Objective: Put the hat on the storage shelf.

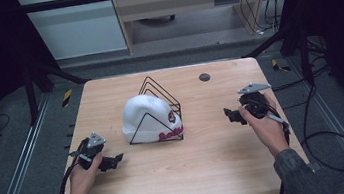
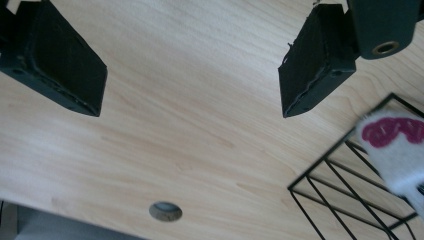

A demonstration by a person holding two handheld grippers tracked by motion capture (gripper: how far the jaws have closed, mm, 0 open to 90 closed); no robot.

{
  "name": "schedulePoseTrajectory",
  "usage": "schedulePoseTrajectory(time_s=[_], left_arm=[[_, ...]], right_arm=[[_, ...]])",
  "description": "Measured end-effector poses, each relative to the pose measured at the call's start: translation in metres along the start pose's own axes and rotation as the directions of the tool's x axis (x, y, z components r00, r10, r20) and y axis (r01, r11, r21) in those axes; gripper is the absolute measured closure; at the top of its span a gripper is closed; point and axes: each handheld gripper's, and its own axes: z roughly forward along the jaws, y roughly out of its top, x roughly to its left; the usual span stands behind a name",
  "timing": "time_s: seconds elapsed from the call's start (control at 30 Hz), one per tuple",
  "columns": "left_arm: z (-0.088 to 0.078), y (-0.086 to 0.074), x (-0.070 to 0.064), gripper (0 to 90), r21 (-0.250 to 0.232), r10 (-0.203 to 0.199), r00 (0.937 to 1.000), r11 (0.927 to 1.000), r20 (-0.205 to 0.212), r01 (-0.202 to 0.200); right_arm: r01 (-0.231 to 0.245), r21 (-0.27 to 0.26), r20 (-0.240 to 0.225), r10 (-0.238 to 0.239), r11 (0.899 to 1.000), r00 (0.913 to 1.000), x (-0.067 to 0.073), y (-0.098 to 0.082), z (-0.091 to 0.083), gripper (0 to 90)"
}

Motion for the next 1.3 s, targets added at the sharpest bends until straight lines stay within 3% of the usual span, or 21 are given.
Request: schedulePoseTrajectory(time_s=[0.17,0.27,0.4,0.43,0.47,0.53,0.6,0.7,0.8,1.03,1.2,1.3], left_arm=[[0.002,-0.003,-0.001,4.1,-0.007,-0.019,0.9998,0.9998,-0.006,0.019],[0.003,-0.006,0.0,4.2,0.017,-0.005,0.9991,0.9998,-0.041,0.006],[0.002,-0.015,0.003,4.1,0.004,-0.023,0.9981,0.9997,-0.058,0.023],[0.003,-0.017,0.004,4.3,0.008,-0.032,0.9979,0.9994,-0.056,0.033],[0.003,-0.021,0.006,4.0,0.003,-0.067,0.9973,0.9977,-0.029,0.067],[0.002,-0.023,0.006,3.8,-0.002,-0.077,0.9965,0.997,-0.032,0.077],[0.001,-0.023,0.007,3.5,-0.002,-0.054,0.9975,0.9985,-0.045,0.054],[0.005,-0.024,0.009,3.4,-0.021,-0.08,0.9964,0.9966,-0.025,0.08],[0.007,-0.024,0.01,0.0,-0.031,-0.076,0.9968,0.9967,-0.023,0.075],[0.008,-0.024,0.011,0.0,-0.037,-0.065,0.9978,0.9972,-0.013,0.065],[0.008,-0.024,0.011,0.0,-0.038,-0.065,0.9978,0.9972,-0.012,0.064],[0.008,-0.024,0.011,0.0,-0.037,-0.065,0.9978,0.9972,-0.013,0.064]], right_arm=[[-0.028,0.036,-0.003,0.028,0.999,0.9996,-0.003,-0.029,0.008,12.4],[-0.056,0.041,-0.007,0.056,0.998,0.9984,-0.002,-0.047,0.009,12.4],[-0.084,0.05,-0.012,0.085,0.995,0.9963,0.001,-0.076,0.011,12.4],[-0.092,0.054,-0.016,0.093,0.994,0.9956,0.001,-0.08,0.012,12.4],[-0.106,0.06,-0.018,0.107,0.993,0.9941,0.001,-0.083,0.013,12.1],[-0.127,0.062,-0.017,0.128,0.99,0.9916,-0.001,-0.091,0.015,11.8],[-0.144,0.051,-0.01,0.144,0.988,0.9895,-0.001,-0.094,0.015,11.6],[-0.155,0.049,0.006,0.155,0.987,0.9879,-0.003,-0.097,0.02,11.8],[-0.183,0.046,0.017,0.182,0.982,0.9832,-0.005,-0.096,0.024,12.2],[-0.186,0.049,0.055,0.183,0.981,0.9815,-0.002,-0.091,0.036,11.8],[-0.129,0.063,0.107,0.122,0.99,0.9868,0.007,-0.089,0.042,9.8],[-0.136,0.062,0.115,0.129,0.989,0.985,0.01,-0.09,0.041,9.8]])
